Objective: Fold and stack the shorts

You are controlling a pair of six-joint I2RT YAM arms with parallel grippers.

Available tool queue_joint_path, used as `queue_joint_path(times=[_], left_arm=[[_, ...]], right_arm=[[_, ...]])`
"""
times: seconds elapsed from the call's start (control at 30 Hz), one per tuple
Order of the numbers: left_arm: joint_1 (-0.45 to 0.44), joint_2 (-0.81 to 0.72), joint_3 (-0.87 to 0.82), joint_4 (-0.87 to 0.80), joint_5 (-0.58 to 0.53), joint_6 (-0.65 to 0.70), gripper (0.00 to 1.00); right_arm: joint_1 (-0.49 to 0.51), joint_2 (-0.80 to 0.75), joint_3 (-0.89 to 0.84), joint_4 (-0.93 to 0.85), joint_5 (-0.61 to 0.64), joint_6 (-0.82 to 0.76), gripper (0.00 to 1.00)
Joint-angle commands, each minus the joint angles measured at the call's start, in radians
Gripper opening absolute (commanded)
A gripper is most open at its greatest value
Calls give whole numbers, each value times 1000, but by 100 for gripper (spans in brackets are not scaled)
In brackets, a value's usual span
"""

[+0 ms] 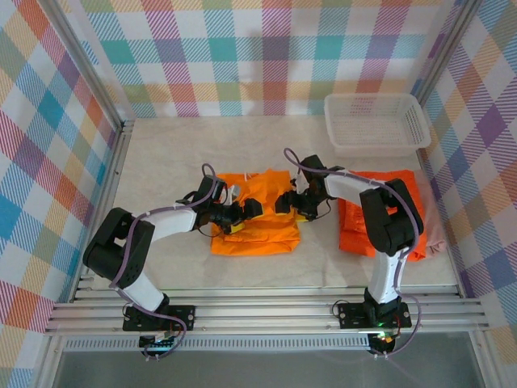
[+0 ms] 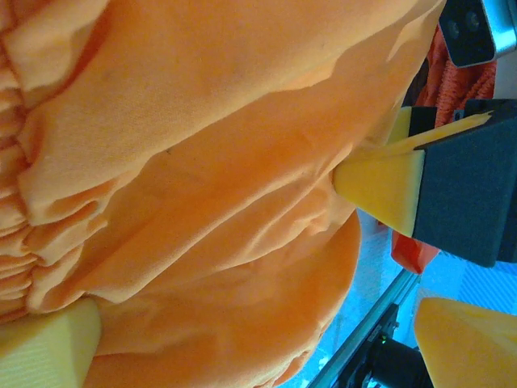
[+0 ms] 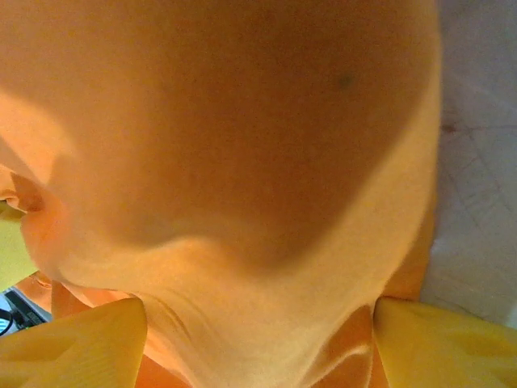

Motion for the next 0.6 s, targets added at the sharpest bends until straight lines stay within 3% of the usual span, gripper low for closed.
queue_joint_path(times=[0.0,0.17,0.57], left_arm=[[12,5,-39,-130,-64,22,100],[12,-11,-44,-141,-82,28,100],[13,-7,-39,-131,-81,21,100]], right_arm=[[9,19,50,-21,75,-46,74],[9,-1,87,-114,203,-86,78],[51,57,100,-64,121,-72,74]])
